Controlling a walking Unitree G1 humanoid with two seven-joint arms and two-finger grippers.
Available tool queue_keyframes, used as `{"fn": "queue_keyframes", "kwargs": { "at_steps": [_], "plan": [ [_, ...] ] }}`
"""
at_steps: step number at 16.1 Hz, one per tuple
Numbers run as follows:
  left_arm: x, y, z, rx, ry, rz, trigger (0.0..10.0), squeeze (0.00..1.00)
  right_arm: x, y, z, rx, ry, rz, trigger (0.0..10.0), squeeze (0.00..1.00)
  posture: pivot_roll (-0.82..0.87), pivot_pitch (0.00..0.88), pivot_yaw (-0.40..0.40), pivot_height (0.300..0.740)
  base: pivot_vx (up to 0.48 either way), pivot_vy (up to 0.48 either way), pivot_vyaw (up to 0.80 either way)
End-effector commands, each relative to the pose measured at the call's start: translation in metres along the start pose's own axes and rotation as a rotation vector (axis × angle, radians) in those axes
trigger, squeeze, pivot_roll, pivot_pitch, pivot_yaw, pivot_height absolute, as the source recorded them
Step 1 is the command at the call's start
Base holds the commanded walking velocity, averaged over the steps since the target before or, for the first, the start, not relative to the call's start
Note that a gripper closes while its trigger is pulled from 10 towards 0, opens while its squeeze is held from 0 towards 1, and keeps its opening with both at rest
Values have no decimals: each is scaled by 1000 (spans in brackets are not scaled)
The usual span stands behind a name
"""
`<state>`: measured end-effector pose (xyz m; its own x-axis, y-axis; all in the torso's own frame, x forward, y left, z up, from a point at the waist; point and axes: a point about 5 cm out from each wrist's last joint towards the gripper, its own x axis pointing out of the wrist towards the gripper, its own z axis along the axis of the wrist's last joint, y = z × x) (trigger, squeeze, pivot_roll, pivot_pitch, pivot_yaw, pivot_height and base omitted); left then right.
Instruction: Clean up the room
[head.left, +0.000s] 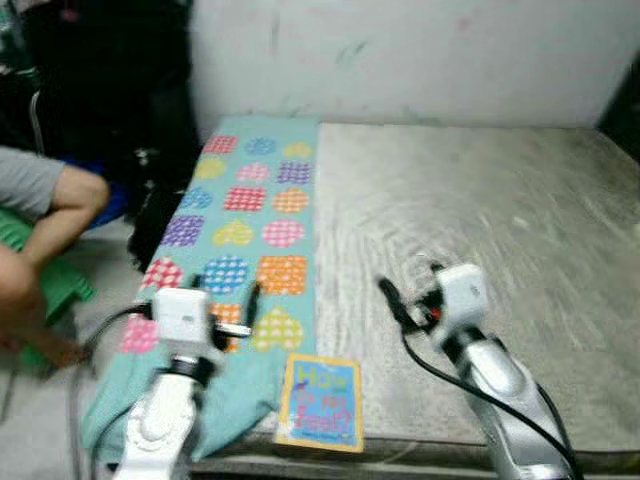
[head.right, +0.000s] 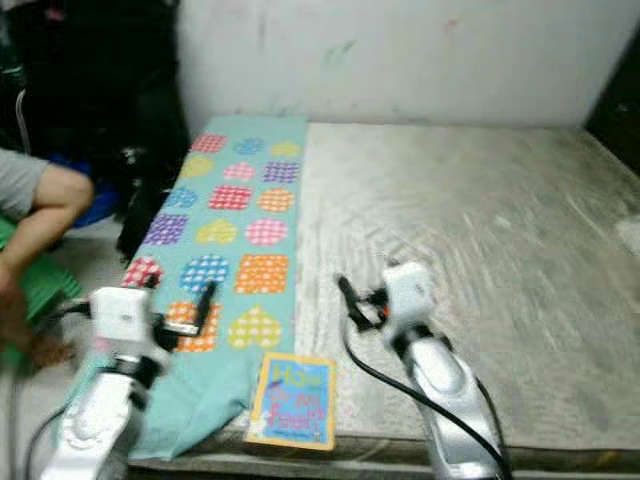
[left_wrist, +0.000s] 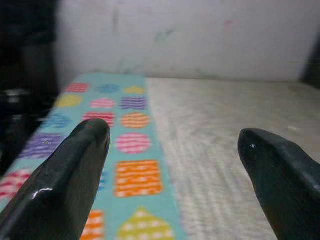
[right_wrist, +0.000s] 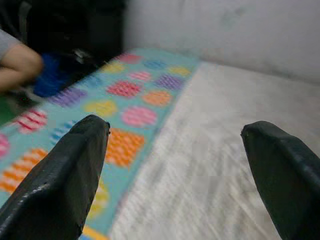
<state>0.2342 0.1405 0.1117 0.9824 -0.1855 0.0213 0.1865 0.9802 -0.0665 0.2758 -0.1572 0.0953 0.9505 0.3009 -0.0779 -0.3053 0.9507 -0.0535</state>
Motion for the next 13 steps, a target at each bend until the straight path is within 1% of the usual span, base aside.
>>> {"fn": "queue_keyframes", "kwargs": {
  "at_steps": [1,3,9,13],
  "plan": [
    [0,4,2,13,1,9,10000,0,4,2,7,-7,-30,7,10000,0,-128,0,-21,740,0,0,0],
    [0,4,2,13,1,3,10000,0,5,2,7,-5,-32,3,10000,0,-128,0,-19,740,0,0,0],
    [1,1,1,6,3,-9,10000,0,8,3,7,-15,-35,3,10000,0,-129,0,-18,740,0,-368,0],
    [0,1,1,3,4,-7,10000,0,12,-4,10,-24,-44,-14,10000,0,-127,0,-19,740,0,-427,0]
  ]
}}
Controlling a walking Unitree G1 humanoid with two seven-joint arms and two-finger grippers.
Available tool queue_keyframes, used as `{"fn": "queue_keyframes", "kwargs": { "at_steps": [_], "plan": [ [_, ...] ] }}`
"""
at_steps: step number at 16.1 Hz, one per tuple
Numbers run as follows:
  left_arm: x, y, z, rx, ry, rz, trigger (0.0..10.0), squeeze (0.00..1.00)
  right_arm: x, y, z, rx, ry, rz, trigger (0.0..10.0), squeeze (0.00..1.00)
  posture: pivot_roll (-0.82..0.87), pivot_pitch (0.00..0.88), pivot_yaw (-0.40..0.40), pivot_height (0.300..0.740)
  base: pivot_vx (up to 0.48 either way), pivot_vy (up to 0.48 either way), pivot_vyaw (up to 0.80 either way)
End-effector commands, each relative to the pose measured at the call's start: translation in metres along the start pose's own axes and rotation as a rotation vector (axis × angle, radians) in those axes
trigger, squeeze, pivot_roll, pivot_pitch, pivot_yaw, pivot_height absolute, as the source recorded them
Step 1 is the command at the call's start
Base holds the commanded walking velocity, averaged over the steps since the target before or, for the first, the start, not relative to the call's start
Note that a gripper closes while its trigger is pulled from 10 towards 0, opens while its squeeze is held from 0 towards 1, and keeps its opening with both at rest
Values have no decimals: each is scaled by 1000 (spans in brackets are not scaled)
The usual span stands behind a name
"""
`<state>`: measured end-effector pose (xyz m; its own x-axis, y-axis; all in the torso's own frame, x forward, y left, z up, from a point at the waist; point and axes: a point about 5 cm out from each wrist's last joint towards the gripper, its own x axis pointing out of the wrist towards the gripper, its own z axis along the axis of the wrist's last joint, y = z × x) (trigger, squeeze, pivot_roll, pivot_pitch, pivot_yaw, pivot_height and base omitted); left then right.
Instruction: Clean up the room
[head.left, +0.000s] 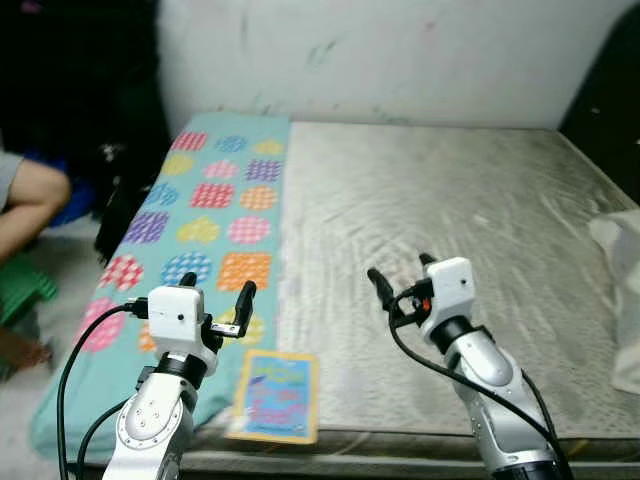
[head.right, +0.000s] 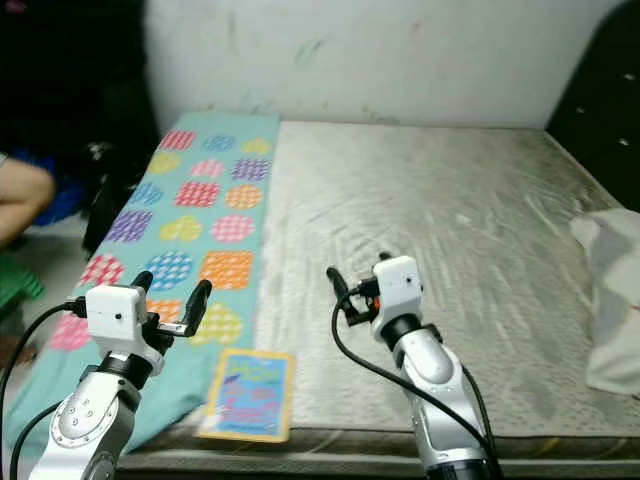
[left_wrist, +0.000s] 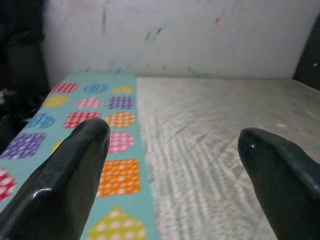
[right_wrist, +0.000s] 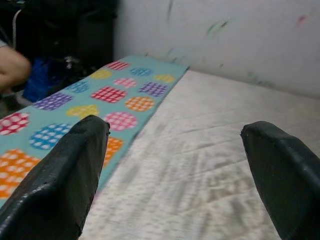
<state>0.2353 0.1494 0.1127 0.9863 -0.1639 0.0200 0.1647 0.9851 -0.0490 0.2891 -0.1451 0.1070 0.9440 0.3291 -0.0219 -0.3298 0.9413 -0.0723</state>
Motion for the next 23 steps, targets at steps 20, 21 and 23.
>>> {"fn": "queue_keyframes", "kwargs": {
  "at_steps": [20,21,23],
  "plan": [
    [0,-8,-1,-13,9,-27,10000,0,-2,-13,-5,26,21,-52,10000,0,-123,0,-24,740,0,-412,-47],
    [0,-8,-1,-12,9,-27,10000,0,-2,-13,-5,26,21,-53,10000,0,-123,0,-24,740,0,-356,0],
    [1,-8,-1,-11,9,-28,10000,0,-2,-13,-6,27,22,-55,10000,0,-125,0,-22,740,0,-306,0]
  ]
}}
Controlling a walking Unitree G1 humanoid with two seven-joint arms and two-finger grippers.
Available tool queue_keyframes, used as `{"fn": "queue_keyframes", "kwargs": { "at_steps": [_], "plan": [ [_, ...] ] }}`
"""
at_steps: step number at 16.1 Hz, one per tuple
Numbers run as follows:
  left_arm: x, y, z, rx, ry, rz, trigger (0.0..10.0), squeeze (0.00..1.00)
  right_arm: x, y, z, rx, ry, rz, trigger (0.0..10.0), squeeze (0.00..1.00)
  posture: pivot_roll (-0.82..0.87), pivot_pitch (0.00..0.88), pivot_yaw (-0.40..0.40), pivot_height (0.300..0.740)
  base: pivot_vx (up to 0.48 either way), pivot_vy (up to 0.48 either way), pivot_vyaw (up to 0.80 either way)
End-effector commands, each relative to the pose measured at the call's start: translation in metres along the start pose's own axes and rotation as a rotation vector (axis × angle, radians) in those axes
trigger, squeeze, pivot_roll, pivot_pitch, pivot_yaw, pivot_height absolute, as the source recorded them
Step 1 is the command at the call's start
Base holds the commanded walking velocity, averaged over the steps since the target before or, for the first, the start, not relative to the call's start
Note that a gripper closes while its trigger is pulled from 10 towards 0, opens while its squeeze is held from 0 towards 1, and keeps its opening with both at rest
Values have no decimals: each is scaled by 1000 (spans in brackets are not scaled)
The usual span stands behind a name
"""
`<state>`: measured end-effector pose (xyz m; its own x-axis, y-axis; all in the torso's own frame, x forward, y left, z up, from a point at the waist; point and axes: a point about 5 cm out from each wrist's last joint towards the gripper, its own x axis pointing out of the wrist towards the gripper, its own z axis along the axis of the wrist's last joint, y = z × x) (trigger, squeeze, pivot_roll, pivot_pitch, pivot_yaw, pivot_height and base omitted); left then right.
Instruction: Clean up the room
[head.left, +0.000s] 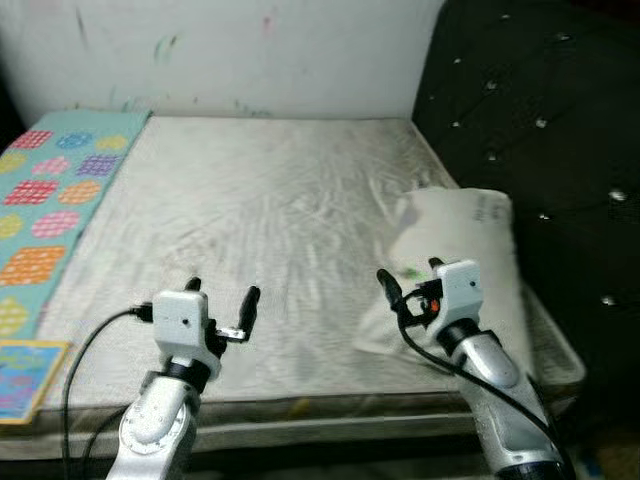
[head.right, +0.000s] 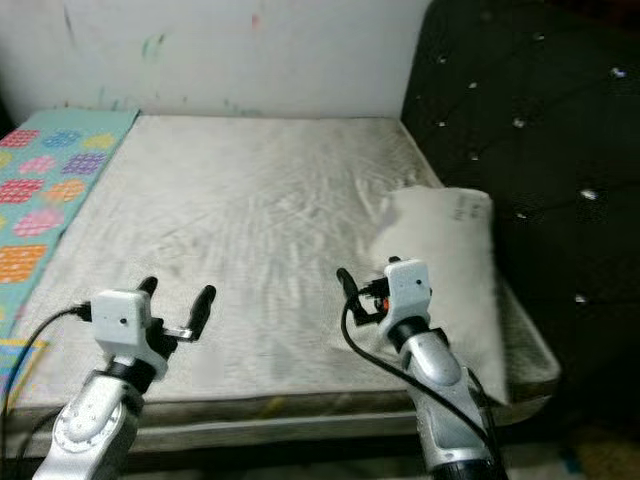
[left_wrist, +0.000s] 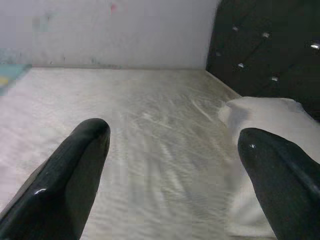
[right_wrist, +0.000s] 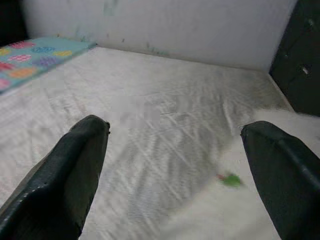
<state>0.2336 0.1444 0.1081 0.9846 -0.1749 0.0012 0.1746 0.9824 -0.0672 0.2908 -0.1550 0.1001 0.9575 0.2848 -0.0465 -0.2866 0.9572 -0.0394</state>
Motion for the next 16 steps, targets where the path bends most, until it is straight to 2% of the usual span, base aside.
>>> {"fn": "queue_keyframes", "kwargs": {
  "at_steps": [1,4,7,16],
  "plan": [
    [2,-3,3,8,-9,-18,10000,0,0,-4,2,-9,-6,-9,10000,0,-125,0,-22,740,0,-300,0],
    [2,-4,3,9,-9,-20,10000,0,0,-3,2,-13,-5,-6,10000,0,-126,0,-22,740,0,-303,0],
    [3,-3,4,-22,-22,-17,10000,0,1,-3,3,-14,-9,-3,10000,0,-124,0,-25,740,0,0,0],
    [2,-6,7,-25,-36,-55,10000,0,0,0,3,-49,-16,10,10000,0,-125,0,-23,740,0,0,0]
  ]
}}
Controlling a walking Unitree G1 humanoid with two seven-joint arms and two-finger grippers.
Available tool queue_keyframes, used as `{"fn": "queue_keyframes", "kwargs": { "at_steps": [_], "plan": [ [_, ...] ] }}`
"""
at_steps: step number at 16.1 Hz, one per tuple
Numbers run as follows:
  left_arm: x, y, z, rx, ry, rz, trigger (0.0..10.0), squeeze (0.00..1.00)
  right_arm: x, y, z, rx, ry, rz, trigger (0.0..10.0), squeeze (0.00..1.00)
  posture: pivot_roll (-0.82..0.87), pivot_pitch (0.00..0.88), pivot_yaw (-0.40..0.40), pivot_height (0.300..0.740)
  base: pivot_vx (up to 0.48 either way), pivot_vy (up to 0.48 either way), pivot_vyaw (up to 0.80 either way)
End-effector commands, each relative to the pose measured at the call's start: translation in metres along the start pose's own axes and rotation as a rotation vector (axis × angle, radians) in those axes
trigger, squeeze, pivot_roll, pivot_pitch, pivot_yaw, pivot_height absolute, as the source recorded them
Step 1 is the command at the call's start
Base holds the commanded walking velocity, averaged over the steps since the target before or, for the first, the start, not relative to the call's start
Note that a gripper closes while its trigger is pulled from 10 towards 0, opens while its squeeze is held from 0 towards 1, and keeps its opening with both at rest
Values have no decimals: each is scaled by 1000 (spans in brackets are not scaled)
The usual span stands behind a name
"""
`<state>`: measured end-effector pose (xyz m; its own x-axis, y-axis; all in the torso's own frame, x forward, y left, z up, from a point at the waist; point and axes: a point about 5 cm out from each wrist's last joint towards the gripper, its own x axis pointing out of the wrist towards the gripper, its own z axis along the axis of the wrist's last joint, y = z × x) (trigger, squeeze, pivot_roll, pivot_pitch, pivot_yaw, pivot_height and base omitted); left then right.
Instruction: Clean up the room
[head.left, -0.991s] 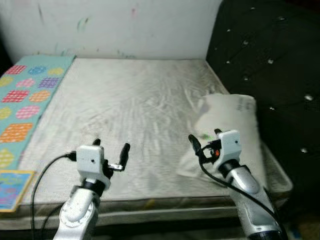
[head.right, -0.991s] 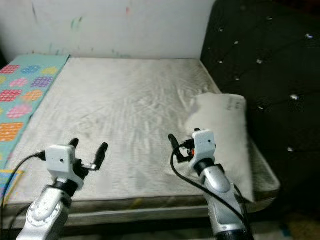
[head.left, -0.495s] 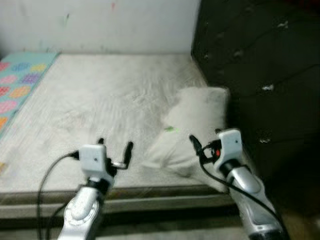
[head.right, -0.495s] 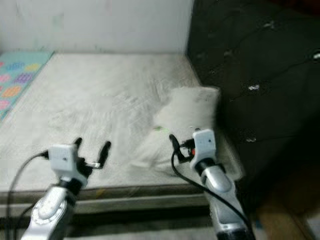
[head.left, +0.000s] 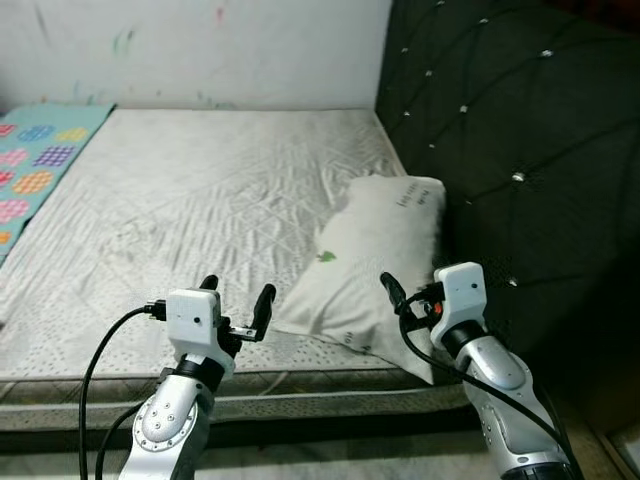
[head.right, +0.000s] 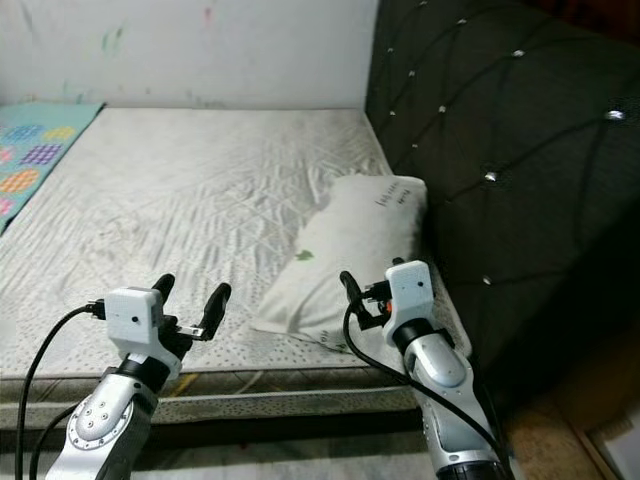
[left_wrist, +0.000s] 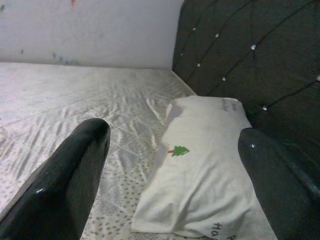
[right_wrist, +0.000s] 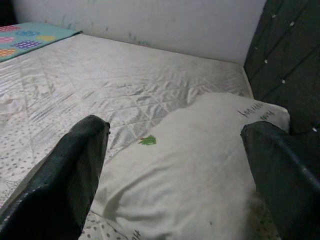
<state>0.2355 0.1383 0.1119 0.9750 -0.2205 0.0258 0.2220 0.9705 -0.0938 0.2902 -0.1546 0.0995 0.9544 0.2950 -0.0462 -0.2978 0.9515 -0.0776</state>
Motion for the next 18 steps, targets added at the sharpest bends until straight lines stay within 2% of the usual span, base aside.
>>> {"fn": "queue_keyframes", "kwargs": {
  "at_steps": [1,18],
  "plan": [
    [-1,0,4,2,-16,-9,10000,0,0,-1,3,-10,-14,-2,10000,0,-125,0,-23,740,247,0,419],
    [-2,-2,2,7,-8,-25,10000,0,1,0,1,-11,-16,3,10000,0,-119,0,-21,740,389,0,25]
  ]
}}
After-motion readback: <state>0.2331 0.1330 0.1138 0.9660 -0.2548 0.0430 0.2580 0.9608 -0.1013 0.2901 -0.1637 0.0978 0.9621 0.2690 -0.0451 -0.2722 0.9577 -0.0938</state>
